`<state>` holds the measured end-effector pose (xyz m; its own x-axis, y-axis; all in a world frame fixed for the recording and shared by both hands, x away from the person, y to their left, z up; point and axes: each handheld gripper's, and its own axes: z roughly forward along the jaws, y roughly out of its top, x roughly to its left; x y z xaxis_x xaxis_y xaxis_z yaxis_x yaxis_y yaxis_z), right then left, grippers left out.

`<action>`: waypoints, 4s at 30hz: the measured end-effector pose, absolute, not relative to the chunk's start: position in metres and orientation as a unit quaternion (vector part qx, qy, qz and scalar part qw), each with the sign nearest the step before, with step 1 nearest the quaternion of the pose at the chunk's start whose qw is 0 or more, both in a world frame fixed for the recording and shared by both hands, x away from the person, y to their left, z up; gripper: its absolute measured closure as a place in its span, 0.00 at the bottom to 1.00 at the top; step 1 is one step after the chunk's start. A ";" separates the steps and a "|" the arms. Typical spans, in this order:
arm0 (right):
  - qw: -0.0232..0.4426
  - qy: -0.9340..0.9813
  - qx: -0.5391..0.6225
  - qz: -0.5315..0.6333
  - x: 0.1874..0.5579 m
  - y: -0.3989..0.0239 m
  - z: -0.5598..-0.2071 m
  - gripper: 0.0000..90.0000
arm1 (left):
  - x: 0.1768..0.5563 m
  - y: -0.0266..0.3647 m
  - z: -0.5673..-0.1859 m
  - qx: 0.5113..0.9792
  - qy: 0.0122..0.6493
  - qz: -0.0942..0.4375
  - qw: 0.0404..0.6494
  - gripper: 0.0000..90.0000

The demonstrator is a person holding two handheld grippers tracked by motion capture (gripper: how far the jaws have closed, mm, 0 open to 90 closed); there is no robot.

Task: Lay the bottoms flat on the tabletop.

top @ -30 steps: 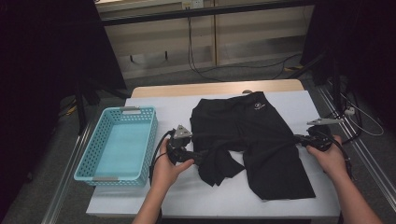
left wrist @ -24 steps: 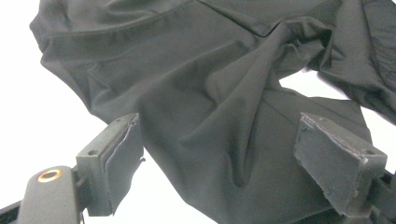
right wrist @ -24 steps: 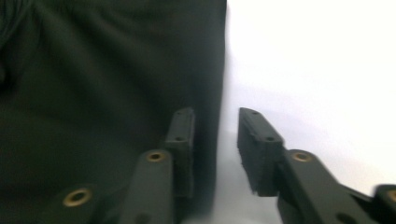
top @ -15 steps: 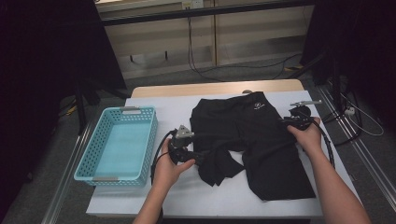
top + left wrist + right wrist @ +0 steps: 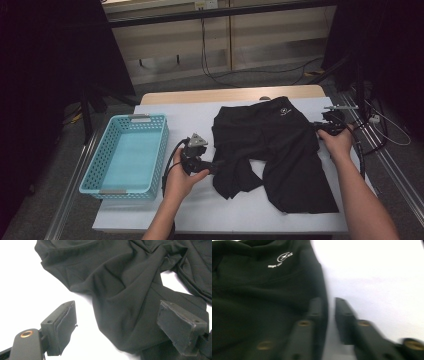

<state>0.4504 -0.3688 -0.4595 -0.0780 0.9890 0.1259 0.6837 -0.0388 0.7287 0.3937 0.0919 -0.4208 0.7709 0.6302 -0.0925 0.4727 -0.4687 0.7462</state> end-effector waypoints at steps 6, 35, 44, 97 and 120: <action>0.214 0.667 0.619 0.354 0.418 -0.367 -0.449 0.61 | 0.394 0.088 -0.420 0.852 0.319 0.095 0.404 0.18; 0.180 0.745 0.556 0.322 0.299 -0.344 -0.448 1.00 | 0.387 0.081 -0.410 0.856 0.298 0.101 0.411 0.17; 0.200 0.709 0.587 0.335 0.314 -0.370 -0.455 0.93 | 0.387 0.081 -0.411 0.858 0.296 0.105 0.407 0.17; 0.162 0.836 0.410 0.328 0.260 -0.237 -0.447 0.99 | 0.383 0.079 -0.408 0.856 0.292 0.101 0.413 0.17; 0.153 0.812 0.425 0.369 0.249 -0.249 -0.432 0.73 | 0.383 0.081 -0.405 0.857 0.292 0.104 0.412 0.17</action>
<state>0.2486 -0.2486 -0.4320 -0.5912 0.8038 0.0657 0.5781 0.3656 0.7295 0.3828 0.0808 -0.4054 0.8072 0.5871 -0.0621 0.4150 -0.4895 0.7670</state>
